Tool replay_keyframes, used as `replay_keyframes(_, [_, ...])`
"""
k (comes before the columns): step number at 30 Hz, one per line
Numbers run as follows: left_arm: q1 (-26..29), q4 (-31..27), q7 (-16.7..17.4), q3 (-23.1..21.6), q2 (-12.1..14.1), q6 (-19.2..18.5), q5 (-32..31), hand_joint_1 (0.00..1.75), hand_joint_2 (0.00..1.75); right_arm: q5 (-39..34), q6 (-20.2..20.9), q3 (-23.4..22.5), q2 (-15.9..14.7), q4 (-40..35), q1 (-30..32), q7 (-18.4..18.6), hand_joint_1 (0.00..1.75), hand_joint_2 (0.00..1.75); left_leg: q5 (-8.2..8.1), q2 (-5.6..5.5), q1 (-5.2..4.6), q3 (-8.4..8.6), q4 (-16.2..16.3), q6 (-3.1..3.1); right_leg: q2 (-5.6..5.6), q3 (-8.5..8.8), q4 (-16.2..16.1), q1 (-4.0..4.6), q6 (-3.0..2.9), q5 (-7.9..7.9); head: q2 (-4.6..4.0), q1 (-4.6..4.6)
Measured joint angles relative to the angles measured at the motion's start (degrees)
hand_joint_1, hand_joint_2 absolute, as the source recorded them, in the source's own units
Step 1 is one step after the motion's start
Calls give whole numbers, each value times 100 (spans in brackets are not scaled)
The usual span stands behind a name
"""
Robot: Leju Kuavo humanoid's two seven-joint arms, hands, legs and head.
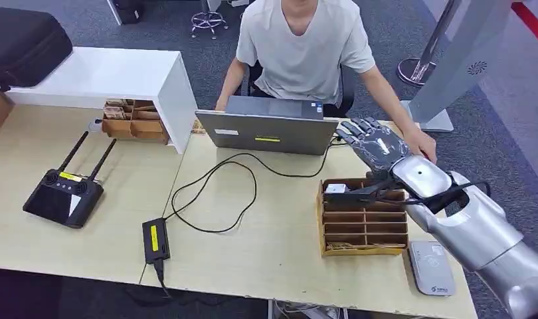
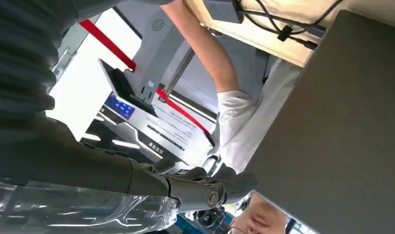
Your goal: Pass the card to the sensor for recognition and then transmit it.
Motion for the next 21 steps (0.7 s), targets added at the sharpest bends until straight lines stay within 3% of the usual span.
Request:
replay_keyframes(17, [-1, 0, 15, 0, -4, 0, 44, 0, 175, -171, -9, 90, 0, 203, -11, 118, 0, 175, 0, 0, 0, 0, 0, 0, 0, 0, 0, 0, 0, 0, 0, 2])
replay_keyframes(19, [-2, 0, 15, 0, -4, 0, 48, 0, 175, -311, -412, 90, 0, 236, 57, -13, 0, 175, 0, 0, 0, 3, 1, 0, 0, -1, -1, 0, 0, 0, 0, 2])
replay_keyframes(21, [-1, 0, 51, 0, -9, 0, 50, 0, 175, -327, -1590, -82, 46, 82, 545, -307, 0, 175, -1, -13, 13, 6, 1, -1, -13, 14, -10, 14, 0, -2, 0, -2])
